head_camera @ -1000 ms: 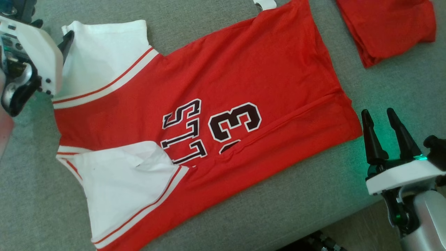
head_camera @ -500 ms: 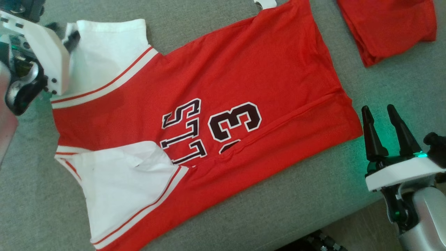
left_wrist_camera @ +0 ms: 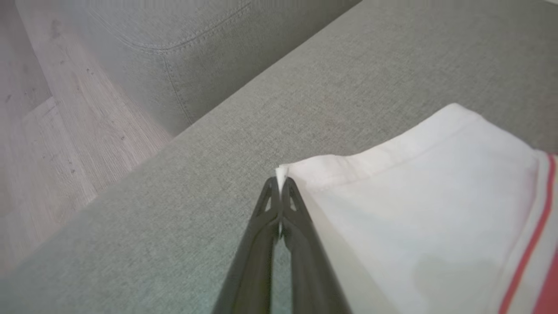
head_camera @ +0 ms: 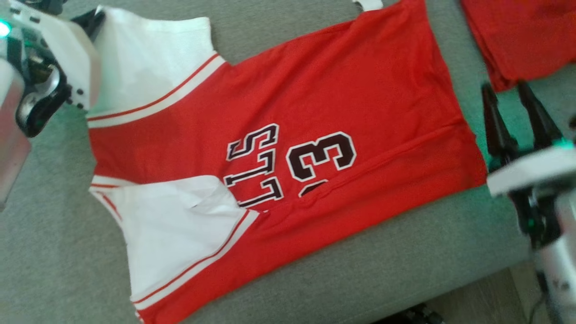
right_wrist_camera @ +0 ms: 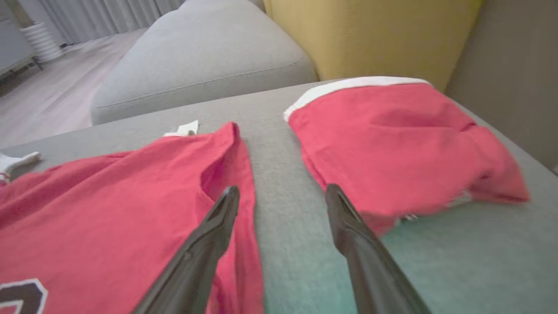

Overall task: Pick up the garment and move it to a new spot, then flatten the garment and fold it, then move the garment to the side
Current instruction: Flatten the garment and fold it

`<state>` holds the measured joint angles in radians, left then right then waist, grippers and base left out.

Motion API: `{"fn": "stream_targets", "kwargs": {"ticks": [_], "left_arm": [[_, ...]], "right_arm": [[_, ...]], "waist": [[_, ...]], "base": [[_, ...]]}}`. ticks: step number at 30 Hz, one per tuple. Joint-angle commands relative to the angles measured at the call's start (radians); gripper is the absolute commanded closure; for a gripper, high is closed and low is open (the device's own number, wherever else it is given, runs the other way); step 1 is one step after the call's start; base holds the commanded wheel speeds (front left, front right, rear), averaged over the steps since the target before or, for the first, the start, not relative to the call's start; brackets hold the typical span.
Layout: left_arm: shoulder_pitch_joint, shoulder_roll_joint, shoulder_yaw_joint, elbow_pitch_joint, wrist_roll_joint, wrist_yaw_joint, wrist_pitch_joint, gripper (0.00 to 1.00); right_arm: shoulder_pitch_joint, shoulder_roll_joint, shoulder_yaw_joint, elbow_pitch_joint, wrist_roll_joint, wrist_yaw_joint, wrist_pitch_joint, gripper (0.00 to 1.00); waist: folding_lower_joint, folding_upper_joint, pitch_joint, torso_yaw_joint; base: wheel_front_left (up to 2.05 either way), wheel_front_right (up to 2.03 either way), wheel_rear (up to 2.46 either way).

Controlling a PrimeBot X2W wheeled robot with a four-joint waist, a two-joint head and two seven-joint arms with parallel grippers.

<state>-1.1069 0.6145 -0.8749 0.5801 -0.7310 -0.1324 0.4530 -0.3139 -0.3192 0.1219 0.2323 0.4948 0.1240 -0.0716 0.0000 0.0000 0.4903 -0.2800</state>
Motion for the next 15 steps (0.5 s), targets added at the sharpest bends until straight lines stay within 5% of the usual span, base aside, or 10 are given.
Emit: {"fn": "stream_targets", "kwargs": {"ticks": [1,9,15], "left_arm": [[-0.063,0.031,0.031,-0.029,-0.006,0.002,-0.017,1.00],[-0.121,0.007,-0.029,-0.061,-0.022,0.002,-0.072,1.00],[-0.172,-0.004,-0.081,-0.106,-0.029,0.002,-0.123,1.00]], "right_arm": [[-0.033,-0.032,0.025,-0.031,0.023,0.007,0.035,0.00],[-0.306,-0.086,0.136,0.108,0.077,0.007,0.300,0.00],[-0.465,-0.104,0.184,0.277,0.082,0.007,0.401,0.00]], "waist": [[0.0000,0.0000,-0.002,0.015],[0.0000,0.0000,0.005,0.088],[0.0000,0.0000,0.030,0.152]], "base": [[0.00,0.00,0.00],[0.00,0.00,0.00],[0.00,0.00,0.00]]}}
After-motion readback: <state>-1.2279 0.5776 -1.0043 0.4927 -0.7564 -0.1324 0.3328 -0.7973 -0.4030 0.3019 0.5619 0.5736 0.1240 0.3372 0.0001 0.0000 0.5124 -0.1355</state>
